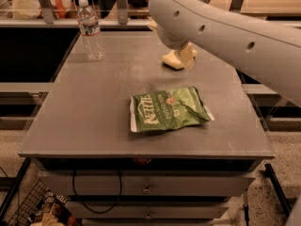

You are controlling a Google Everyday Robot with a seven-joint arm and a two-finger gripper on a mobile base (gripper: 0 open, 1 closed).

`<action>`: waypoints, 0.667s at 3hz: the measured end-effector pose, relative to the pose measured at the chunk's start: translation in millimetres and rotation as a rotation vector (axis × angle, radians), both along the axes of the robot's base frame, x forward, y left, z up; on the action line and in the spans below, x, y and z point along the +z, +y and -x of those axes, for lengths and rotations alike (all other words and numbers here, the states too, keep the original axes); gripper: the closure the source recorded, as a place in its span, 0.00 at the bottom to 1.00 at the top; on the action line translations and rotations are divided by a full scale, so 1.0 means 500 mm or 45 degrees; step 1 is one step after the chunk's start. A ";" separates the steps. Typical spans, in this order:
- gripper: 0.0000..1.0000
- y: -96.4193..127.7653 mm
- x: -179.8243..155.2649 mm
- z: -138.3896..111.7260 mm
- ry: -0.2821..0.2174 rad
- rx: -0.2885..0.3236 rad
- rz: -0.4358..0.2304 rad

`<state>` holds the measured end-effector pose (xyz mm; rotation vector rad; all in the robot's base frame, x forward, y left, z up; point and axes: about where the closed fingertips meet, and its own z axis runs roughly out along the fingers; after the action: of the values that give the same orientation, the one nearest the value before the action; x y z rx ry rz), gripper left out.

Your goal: Pick sponge

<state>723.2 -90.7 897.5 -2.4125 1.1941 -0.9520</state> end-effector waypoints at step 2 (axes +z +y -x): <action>0.00 -0.134 -0.020 -0.082 0.026 -0.139 0.097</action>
Offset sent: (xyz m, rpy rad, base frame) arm 0.0633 -0.1011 -0.0151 -0.1061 0.0403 -0.1610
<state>764.4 -157.7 887.3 -2.4424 1.3315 -1.0251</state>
